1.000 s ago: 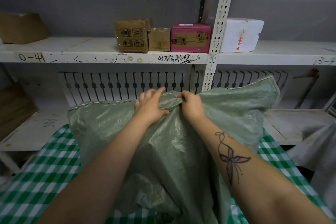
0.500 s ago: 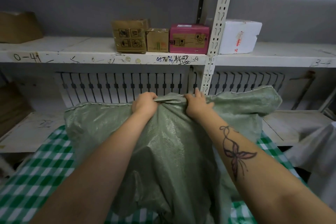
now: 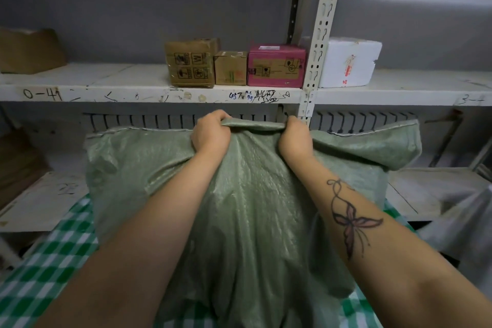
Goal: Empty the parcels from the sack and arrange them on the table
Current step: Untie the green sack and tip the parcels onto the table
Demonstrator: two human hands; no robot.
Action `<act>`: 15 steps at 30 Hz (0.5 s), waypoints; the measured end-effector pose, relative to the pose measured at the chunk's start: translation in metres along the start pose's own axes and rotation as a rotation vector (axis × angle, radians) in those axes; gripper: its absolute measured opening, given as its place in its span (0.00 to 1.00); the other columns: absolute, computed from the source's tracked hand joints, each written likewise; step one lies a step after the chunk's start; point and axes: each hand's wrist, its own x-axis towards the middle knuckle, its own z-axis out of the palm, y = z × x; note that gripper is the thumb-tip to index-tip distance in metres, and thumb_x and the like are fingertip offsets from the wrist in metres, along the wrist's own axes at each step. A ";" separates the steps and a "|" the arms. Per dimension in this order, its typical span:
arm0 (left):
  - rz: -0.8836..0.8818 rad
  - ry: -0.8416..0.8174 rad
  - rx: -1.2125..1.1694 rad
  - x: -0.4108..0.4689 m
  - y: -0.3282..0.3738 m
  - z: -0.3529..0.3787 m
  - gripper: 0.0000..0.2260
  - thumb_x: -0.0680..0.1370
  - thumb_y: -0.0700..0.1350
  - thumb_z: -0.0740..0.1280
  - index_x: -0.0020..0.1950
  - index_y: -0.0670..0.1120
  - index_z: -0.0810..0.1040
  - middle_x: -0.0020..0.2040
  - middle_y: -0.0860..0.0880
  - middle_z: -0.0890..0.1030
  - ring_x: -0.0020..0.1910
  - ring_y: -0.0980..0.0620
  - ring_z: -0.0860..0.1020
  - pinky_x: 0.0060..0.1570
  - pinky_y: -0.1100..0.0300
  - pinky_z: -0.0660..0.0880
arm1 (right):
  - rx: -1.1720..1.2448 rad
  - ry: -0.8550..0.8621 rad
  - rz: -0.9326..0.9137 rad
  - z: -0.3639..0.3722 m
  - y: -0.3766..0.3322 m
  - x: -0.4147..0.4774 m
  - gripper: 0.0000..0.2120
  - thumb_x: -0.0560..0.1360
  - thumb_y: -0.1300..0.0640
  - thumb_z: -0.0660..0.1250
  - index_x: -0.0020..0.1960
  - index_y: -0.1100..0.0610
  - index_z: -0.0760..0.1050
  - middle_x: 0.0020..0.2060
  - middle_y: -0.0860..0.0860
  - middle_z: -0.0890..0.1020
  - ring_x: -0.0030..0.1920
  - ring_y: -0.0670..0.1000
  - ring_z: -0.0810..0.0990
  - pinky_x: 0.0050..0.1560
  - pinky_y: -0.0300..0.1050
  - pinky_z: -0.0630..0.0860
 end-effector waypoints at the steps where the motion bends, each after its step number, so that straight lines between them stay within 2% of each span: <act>1: 0.013 0.000 0.023 -0.001 0.000 0.000 0.15 0.75 0.36 0.59 0.48 0.52 0.81 0.49 0.48 0.83 0.49 0.44 0.79 0.46 0.55 0.75 | 0.027 0.013 0.019 -0.002 0.001 -0.004 0.14 0.76 0.73 0.50 0.55 0.67 0.70 0.50 0.65 0.78 0.49 0.62 0.77 0.41 0.48 0.66; 3: 0.076 0.031 0.001 0.000 -0.001 0.001 0.15 0.74 0.35 0.59 0.47 0.51 0.81 0.48 0.48 0.84 0.50 0.44 0.79 0.48 0.54 0.76 | 0.088 0.045 0.018 -0.001 0.005 -0.003 0.14 0.75 0.72 0.50 0.56 0.67 0.70 0.49 0.65 0.79 0.48 0.63 0.77 0.40 0.48 0.67; 5: 0.136 -0.019 0.033 -0.003 -0.005 0.001 0.14 0.74 0.35 0.59 0.44 0.51 0.80 0.46 0.46 0.83 0.48 0.43 0.79 0.47 0.51 0.77 | 0.088 -0.003 0.018 0.002 0.008 -0.004 0.13 0.75 0.72 0.51 0.55 0.67 0.70 0.49 0.66 0.78 0.48 0.63 0.77 0.40 0.48 0.66; 7: 0.186 -0.148 0.170 -0.009 -0.018 0.009 0.12 0.75 0.35 0.59 0.41 0.51 0.77 0.44 0.45 0.82 0.47 0.42 0.78 0.44 0.52 0.76 | 0.056 -0.064 0.036 0.008 0.015 -0.008 0.12 0.75 0.72 0.51 0.53 0.68 0.71 0.50 0.66 0.78 0.50 0.63 0.77 0.42 0.47 0.66; 10: 0.203 -0.339 0.185 -0.016 -0.041 0.015 0.11 0.76 0.37 0.64 0.35 0.50 0.72 0.40 0.47 0.78 0.47 0.43 0.78 0.41 0.55 0.71 | 0.041 -0.133 0.029 0.011 0.020 -0.013 0.12 0.74 0.72 0.53 0.52 0.67 0.73 0.50 0.65 0.79 0.51 0.62 0.78 0.43 0.46 0.68; 11: 0.216 -0.417 0.191 -0.016 -0.046 0.013 0.10 0.76 0.40 0.66 0.36 0.51 0.72 0.42 0.48 0.77 0.49 0.44 0.77 0.43 0.56 0.70 | 0.032 -0.147 0.020 0.011 0.023 -0.015 0.12 0.74 0.72 0.54 0.51 0.67 0.74 0.50 0.65 0.79 0.51 0.62 0.78 0.44 0.48 0.70; 12: 0.214 -0.506 0.177 -0.018 -0.050 0.010 0.04 0.75 0.45 0.68 0.41 0.50 0.75 0.47 0.49 0.77 0.52 0.46 0.76 0.46 0.57 0.69 | 0.020 -0.166 0.013 0.013 0.025 -0.016 0.11 0.74 0.71 0.55 0.49 0.66 0.74 0.50 0.64 0.79 0.52 0.62 0.78 0.46 0.49 0.72; 13: 0.187 -0.611 0.136 -0.019 -0.052 0.007 0.06 0.75 0.50 0.68 0.50 0.50 0.76 0.54 0.50 0.75 0.56 0.49 0.73 0.52 0.56 0.68 | 0.005 -0.194 0.010 0.014 0.027 -0.018 0.10 0.73 0.70 0.55 0.47 0.64 0.74 0.51 0.63 0.79 0.52 0.62 0.78 0.48 0.50 0.73; 15: 0.017 -0.775 -0.088 -0.023 -0.055 0.000 0.22 0.76 0.61 0.61 0.67 0.53 0.71 0.67 0.50 0.69 0.66 0.48 0.68 0.63 0.52 0.64 | -0.048 -0.279 0.029 0.016 0.029 -0.020 0.08 0.73 0.68 0.57 0.44 0.59 0.72 0.50 0.60 0.78 0.51 0.60 0.77 0.45 0.48 0.73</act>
